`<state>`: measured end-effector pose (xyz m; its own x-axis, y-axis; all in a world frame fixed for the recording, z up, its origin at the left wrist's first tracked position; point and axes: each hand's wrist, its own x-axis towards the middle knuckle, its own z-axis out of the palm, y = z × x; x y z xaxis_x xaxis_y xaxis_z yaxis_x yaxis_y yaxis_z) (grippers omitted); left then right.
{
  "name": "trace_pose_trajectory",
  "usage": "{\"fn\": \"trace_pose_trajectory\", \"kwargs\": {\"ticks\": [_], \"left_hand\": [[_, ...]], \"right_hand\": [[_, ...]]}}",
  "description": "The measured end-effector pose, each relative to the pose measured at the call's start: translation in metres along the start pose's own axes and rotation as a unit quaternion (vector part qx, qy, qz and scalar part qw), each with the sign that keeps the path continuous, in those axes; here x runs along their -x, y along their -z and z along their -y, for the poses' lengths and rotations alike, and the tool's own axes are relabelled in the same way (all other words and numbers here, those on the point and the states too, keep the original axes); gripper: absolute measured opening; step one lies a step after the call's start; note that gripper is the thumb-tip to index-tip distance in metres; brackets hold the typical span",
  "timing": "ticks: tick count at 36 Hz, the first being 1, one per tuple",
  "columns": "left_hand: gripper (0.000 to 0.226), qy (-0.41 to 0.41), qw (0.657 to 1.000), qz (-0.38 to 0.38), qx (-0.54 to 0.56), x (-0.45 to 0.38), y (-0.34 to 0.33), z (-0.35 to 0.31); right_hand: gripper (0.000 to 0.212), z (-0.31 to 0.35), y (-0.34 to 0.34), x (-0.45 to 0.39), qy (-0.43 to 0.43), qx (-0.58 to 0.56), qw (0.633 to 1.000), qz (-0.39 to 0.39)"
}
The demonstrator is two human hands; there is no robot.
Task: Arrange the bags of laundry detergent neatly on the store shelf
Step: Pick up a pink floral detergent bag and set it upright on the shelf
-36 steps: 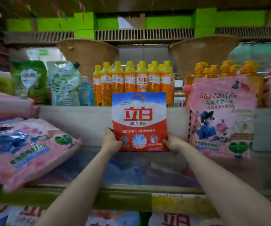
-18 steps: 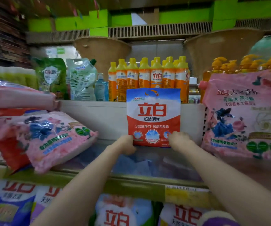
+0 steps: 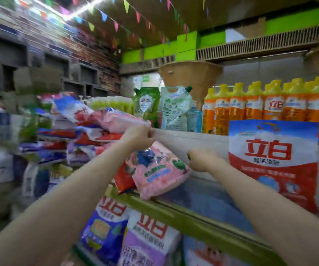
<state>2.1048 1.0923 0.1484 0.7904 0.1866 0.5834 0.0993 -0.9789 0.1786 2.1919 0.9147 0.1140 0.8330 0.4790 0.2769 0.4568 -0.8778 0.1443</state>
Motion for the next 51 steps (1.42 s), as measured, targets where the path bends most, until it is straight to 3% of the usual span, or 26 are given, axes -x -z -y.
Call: {"fn": "trace_pose_trajectory", "kwargs": {"ticks": [9,18,23,27,33,39,42,45,51], "left_hand": [[0.037,0.13,0.991,-0.018,-0.019,-0.001,0.023,0.083],[0.056,0.282,0.934,-0.062,0.209,-0.06,0.03,0.114],[0.05,0.294,0.891,-0.05,0.343,-0.097,0.028,0.125],[0.064,0.315,0.863,-0.02,0.395,-0.111,0.01,0.135],[0.084,0.34,0.808,0.05,0.479,-0.117,-0.009,0.159],[0.071,0.306,0.792,-0.04,0.527,-0.116,-0.028,0.164],[0.063,0.301,0.79,-0.071,0.529,-0.111,-0.033,0.163],[0.087,0.306,0.763,-0.096,0.561,-0.102,-0.036,0.161],[0.107,0.293,0.726,-0.083,0.617,-0.091,-0.037,0.164]], "right_hand": [[0.025,0.063,0.011,-0.063,0.029,-0.092,0.99,-0.106],[0.032,0.101,0.015,-0.12,0.03,-0.205,0.972,-0.108],[0.033,0.101,0.022,-0.161,0.006,-0.245,0.964,-0.099],[0.035,0.099,0.03,-0.185,0.004,-0.264,0.961,-0.083],[0.063,0.11,0.025,-0.22,0.001,-0.314,0.949,-0.032],[0.071,0.113,0.022,-0.245,-0.02,-0.367,0.93,-0.023],[0.066,0.113,0.021,-0.248,-0.012,-0.412,0.911,-0.005],[0.06,0.111,0.017,-0.245,-0.009,-0.486,0.874,-0.001],[0.042,0.107,0.011,-0.227,-0.025,-0.597,0.802,-0.016]]}}
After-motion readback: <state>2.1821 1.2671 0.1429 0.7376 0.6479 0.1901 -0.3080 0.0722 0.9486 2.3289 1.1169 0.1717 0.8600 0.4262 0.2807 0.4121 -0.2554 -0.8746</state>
